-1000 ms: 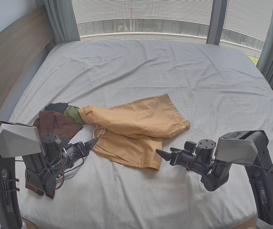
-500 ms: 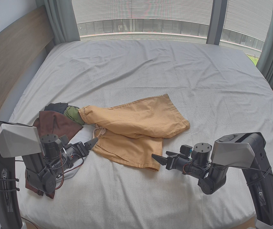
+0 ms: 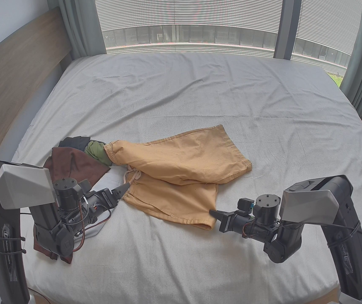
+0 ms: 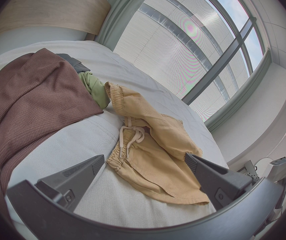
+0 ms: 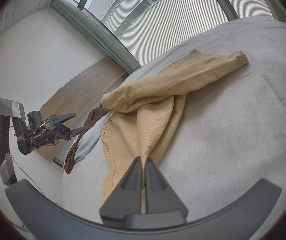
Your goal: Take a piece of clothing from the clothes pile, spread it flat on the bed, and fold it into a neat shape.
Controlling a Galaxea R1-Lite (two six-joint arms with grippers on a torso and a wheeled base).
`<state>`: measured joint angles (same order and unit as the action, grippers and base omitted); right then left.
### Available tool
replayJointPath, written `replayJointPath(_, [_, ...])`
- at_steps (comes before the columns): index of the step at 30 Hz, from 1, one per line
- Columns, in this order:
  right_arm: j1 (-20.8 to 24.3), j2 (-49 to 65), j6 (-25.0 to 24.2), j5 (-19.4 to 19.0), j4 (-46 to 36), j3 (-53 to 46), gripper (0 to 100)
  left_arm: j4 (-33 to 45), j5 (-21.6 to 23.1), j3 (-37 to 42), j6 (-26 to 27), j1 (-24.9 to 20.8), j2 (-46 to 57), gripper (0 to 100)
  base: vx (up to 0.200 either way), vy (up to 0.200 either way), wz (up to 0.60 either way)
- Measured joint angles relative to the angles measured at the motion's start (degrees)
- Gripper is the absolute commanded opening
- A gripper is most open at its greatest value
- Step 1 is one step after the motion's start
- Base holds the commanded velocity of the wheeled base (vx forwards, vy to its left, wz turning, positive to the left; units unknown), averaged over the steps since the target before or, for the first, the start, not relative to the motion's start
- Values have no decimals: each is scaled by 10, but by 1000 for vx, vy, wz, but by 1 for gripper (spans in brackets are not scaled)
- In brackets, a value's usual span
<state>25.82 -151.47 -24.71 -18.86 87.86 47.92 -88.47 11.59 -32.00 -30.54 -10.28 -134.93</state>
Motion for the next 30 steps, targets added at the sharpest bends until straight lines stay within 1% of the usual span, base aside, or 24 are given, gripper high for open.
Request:
replayJointPath(10, [9,66,3,-1,4,-103,0,0,0,0,-1,1,0,100,0,0,0])
replayJointPath(15, [18,90,5,0,3,-129,0,0,0,0,-2,1,0,100,0,0,0])
replayJointPath(19, [26,99,6,0,3,-114,0,0,0,1,-2,2,1,100,0,0,0])
replayJointPath(30, [60,105,6,-2,-5,-28,0,0,-1,1,-2,9,3,100,0,0,0])
